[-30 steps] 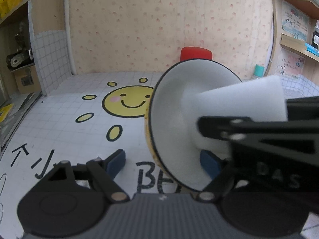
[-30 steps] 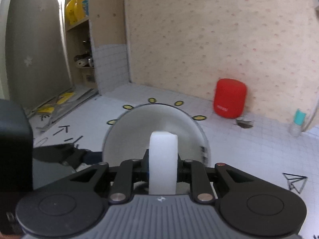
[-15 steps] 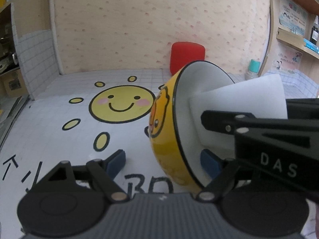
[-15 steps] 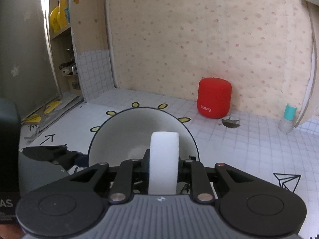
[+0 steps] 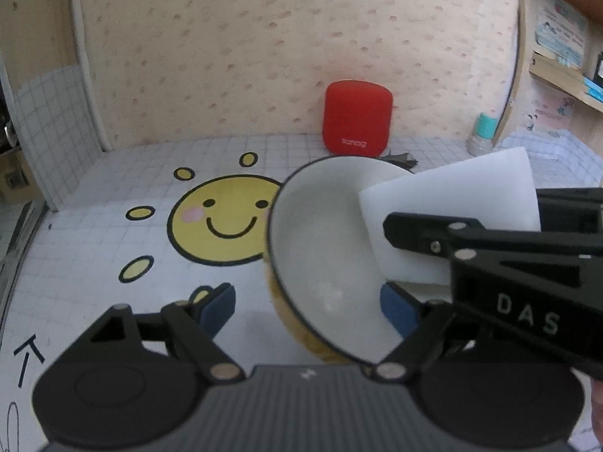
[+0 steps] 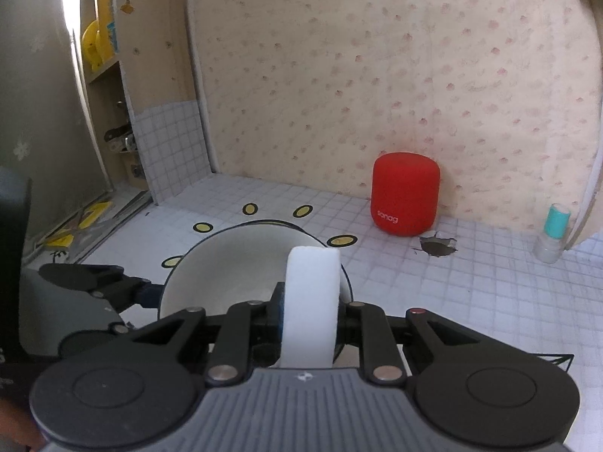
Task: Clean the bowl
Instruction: 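Lower the bowl toward the floor with the left tool while the right sponge withdraws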
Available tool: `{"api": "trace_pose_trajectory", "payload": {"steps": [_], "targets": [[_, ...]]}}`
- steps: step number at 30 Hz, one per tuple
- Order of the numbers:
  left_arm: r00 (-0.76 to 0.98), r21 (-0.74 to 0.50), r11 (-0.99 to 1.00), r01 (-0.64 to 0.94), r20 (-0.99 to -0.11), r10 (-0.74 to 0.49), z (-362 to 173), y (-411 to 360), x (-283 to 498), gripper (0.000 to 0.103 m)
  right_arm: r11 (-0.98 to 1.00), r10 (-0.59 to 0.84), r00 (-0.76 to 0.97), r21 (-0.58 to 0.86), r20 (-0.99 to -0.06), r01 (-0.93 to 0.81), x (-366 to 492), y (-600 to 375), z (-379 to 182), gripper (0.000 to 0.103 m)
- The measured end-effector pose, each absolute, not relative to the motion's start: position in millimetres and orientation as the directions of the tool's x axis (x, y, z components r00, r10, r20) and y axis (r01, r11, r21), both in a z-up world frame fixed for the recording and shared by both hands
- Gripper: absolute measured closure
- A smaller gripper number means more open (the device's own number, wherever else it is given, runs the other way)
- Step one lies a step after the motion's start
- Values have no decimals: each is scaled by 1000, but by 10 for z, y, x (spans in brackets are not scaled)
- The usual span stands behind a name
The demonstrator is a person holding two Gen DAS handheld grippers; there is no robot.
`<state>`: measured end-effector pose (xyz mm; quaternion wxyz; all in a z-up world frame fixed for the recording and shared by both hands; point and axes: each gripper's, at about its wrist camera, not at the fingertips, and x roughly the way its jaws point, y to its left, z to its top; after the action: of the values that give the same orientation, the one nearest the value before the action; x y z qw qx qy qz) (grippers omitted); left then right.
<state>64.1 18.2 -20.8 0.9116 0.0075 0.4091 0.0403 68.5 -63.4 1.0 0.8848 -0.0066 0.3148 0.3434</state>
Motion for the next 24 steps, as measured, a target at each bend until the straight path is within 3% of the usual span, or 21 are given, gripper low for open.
{"api": "trace_pose_trajectory", "payload": {"steps": [13, 16, 24], "targets": [[693, 58, 996, -72, -715, 92, 20, 675, 507, 10, 763, 607, 587, 184, -535, -620, 760, -573, 105, 85], [714, 66, 995, -68, -693, 95, 143, 692, 328, 1, 767, 605, 604, 176, -518, -617, 721, -619, 148, 85], [763, 75, 988, -135, -629, 152, 447, -142, -865, 0, 788, 589, 653, 158, -476, -595, 596, -795, 278, 85]]}}
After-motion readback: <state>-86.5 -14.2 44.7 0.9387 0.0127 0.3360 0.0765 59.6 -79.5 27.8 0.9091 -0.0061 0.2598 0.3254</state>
